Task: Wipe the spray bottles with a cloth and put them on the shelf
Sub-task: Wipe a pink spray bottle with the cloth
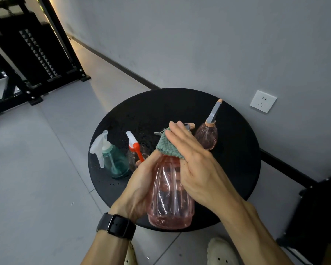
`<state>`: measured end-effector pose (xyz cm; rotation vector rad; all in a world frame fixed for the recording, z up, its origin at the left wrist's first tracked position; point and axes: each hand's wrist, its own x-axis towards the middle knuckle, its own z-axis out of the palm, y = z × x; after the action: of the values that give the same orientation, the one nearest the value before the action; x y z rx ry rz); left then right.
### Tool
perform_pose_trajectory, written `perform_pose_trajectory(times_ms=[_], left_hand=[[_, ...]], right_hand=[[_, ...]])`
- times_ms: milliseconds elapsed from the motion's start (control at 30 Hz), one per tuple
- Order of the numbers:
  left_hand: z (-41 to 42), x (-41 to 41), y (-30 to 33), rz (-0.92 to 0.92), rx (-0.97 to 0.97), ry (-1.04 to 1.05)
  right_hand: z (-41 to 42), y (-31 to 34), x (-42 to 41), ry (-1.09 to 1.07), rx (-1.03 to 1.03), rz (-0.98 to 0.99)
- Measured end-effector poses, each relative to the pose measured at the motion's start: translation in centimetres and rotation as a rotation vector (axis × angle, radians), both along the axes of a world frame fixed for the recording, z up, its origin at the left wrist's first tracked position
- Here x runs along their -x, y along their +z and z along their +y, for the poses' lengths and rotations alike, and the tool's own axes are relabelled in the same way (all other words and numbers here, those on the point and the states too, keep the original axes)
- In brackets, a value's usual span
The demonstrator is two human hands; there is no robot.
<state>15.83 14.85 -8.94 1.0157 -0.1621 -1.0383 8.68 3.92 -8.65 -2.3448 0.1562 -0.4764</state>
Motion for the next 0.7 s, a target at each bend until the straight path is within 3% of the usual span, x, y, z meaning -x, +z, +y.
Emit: perform_pose_trajectory(times_ms=[433,700], left_hand=[[0.4,-0.8,-0.3,0.105,-0.063,0.01],[0.9,-1.6,-0.5,0.154,0.044,0.077]], right_hand=[[-0.6,-0.2,0.4,-0.098,-0.043,0.007],[-0.8,-0.2,0.7,0.002,-0.056,0.107]])
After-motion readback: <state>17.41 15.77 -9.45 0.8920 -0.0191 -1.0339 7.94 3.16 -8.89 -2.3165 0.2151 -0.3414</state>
